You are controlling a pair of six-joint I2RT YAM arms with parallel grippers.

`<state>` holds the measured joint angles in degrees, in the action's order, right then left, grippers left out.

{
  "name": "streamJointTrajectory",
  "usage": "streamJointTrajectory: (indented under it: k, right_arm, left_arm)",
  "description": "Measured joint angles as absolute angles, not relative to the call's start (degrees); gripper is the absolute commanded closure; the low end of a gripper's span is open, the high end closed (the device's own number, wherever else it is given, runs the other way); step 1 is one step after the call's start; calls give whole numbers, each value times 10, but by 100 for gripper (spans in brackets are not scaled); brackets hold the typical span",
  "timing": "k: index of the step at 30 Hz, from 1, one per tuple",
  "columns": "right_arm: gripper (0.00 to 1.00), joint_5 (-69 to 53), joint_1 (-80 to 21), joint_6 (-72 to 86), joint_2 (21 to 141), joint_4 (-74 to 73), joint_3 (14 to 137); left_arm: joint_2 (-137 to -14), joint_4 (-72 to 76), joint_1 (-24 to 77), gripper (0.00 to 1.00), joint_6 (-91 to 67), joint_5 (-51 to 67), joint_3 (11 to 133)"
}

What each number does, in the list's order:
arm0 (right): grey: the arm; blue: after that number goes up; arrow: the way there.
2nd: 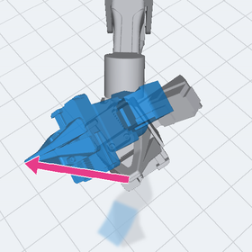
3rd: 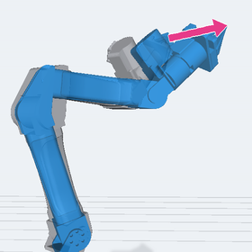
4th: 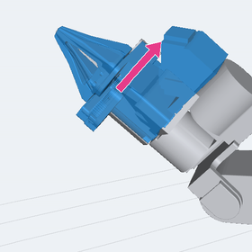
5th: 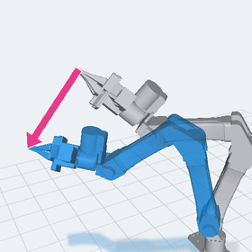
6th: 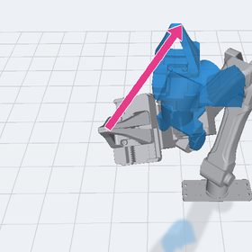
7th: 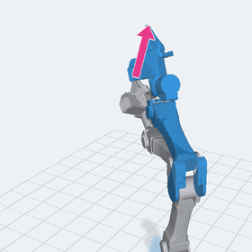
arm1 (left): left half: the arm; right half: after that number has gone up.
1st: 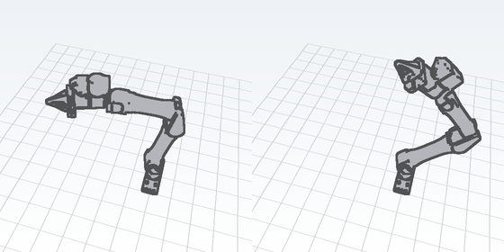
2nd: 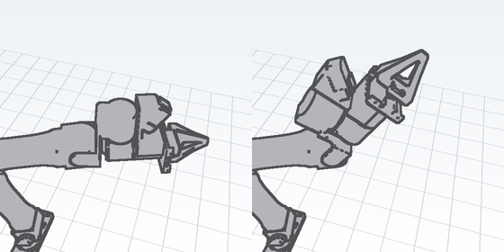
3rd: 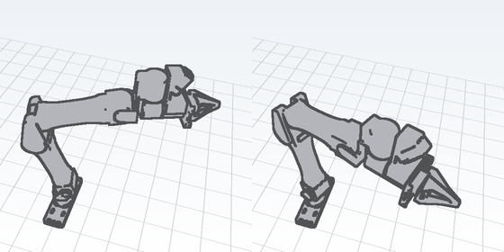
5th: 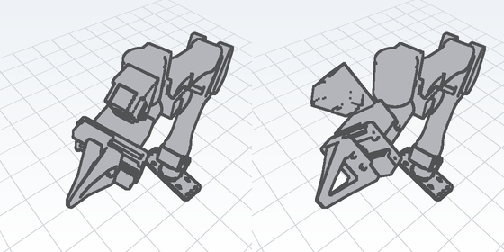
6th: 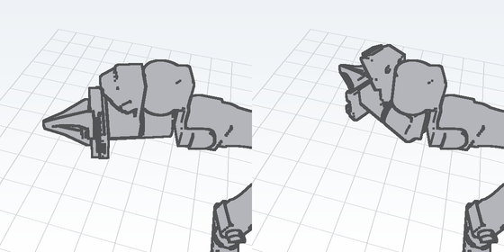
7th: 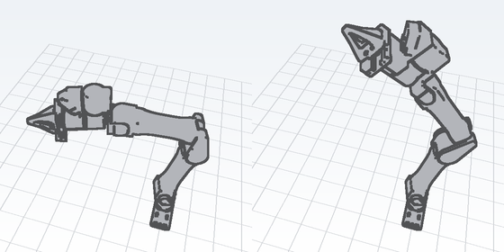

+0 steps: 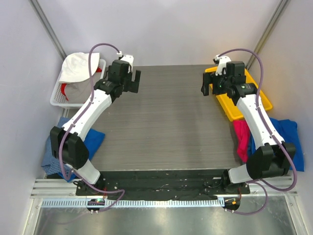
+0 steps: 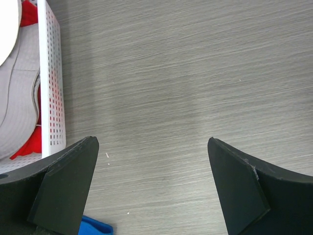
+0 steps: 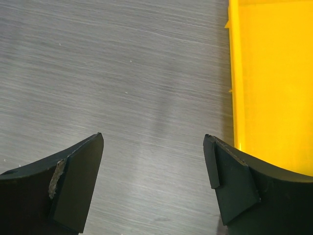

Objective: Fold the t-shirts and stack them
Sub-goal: Put the neatly folded tshirt into the corner of the board with the right arm

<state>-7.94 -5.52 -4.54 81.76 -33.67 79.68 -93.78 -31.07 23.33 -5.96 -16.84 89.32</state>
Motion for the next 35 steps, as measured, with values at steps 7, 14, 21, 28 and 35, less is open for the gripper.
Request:
streamJointTrajectory:
  k: [7,14,21,28,35]
  right_arm:
    - [5,-69,-67,-16,828,-314,791]
    - [3,-58,-75,-11,845,-313,796]
    - [3,-57,-78,-9,863,-313,801]
    - [3,-55,-82,-9,863,-313,804]
    - [5,-51,-86,-12,863,-313,805]
  left_arm:
    - [-907,-293,231,0,-77,-182,864]
    - [-887,-280,231,0,-88,-211,835]
    - [-851,-251,231,0,-87,-206,805]
    - [-839,-228,231,0,-86,-204,793]
    - [-839,-227,231,0,-85,-204,785]
